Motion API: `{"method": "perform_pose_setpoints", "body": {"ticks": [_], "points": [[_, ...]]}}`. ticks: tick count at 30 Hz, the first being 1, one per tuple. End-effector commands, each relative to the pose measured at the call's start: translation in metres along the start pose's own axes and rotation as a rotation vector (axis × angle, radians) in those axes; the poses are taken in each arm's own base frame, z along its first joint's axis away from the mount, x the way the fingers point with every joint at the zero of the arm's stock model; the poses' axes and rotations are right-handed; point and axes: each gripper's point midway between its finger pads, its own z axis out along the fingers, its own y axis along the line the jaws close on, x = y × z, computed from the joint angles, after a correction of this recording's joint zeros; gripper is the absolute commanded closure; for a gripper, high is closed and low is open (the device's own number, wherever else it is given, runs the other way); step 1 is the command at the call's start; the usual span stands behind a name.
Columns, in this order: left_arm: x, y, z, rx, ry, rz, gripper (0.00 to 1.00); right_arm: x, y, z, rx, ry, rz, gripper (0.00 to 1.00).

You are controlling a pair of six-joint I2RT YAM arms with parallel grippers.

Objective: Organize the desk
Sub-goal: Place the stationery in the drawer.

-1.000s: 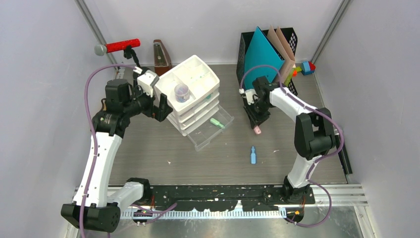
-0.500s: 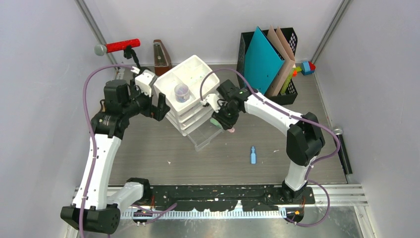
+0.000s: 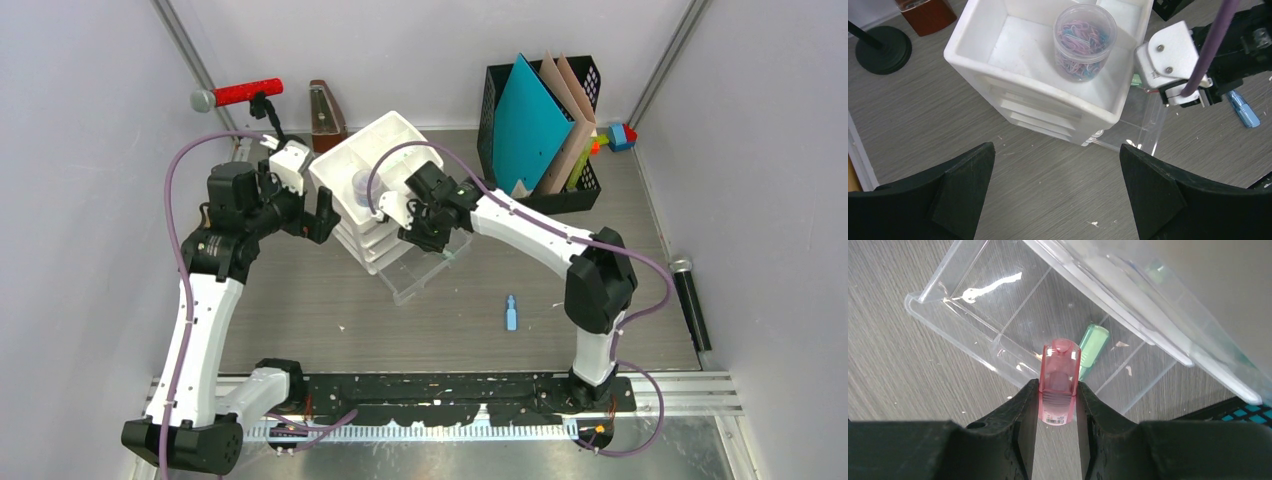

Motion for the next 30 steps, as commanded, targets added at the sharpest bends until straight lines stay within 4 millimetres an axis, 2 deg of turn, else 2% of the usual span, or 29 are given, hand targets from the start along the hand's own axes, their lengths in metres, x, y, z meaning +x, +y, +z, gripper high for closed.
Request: {"method": "perform_pose_setpoints", "body": {"ticks": [1,4,6,11,13,18,22,23,24,25,26,27,30], "points": [[-0.016,0.001,-0.011,-0.016,-0.051,0.031,0.0,-0.022,-0.007,0.006,0.035,-0.041,-0.059,0.72],[-0.016,0.001,-0.01,-0.015,-0.051,0.031,0.0,-0.023,-0.007,0.013,0.042,-0.035,-0.059,0.66],[-0.017,0.0,-0.011,-0.013,-0.051,0.031,0.0,-0.023,-0.009,0.015,0.057,-0.033,-0.048,0.58],[-0.017,-0.001,-0.011,-0.008,-0.052,0.034,0.0,-0.026,-0.016,0.007,0.104,-0.044,-0.018,0.4],[-0.017,-0.001,-0.011,-0.005,-0.053,0.033,0.0,-0.027,-0.016,0.001,0.112,-0.056,-0.008,0.35],[-0.017,-0.002,-0.011,0.001,-0.055,0.032,0.0,-0.025,-0.014,-0.016,0.136,-0.07,0.009,0.34],[-0.019,-0.002,-0.012,-0.001,-0.061,0.039,0.0,-0.008,-0.008,-0.031,0.156,-0.055,0.032,0.33],[-0.019,-0.002,-0.012,0.0,-0.059,0.04,0.0,-0.007,-0.007,-0.04,0.169,-0.067,0.038,0.33],[-0.018,-0.002,-0.012,0.001,-0.058,0.039,0.0,0.002,-0.004,-0.039,0.164,-0.051,0.053,0.32],[-0.018,-0.002,-0.011,0.0,-0.058,0.039,0.0,0.003,-0.004,-0.048,0.175,-0.065,0.062,0.32],[-0.018,-0.002,-0.011,0.0,-0.059,0.04,0.0,0.014,-0.002,-0.047,0.172,-0.049,0.084,0.31],[-0.019,-0.002,-0.011,-0.001,-0.061,0.041,0.0,0.015,-0.003,-0.056,0.186,-0.063,0.095,0.31],[-0.019,-0.001,-0.01,-0.001,-0.063,0.042,0.0,0.04,-0.005,-0.07,0.218,-0.066,0.178,0.28]]}}
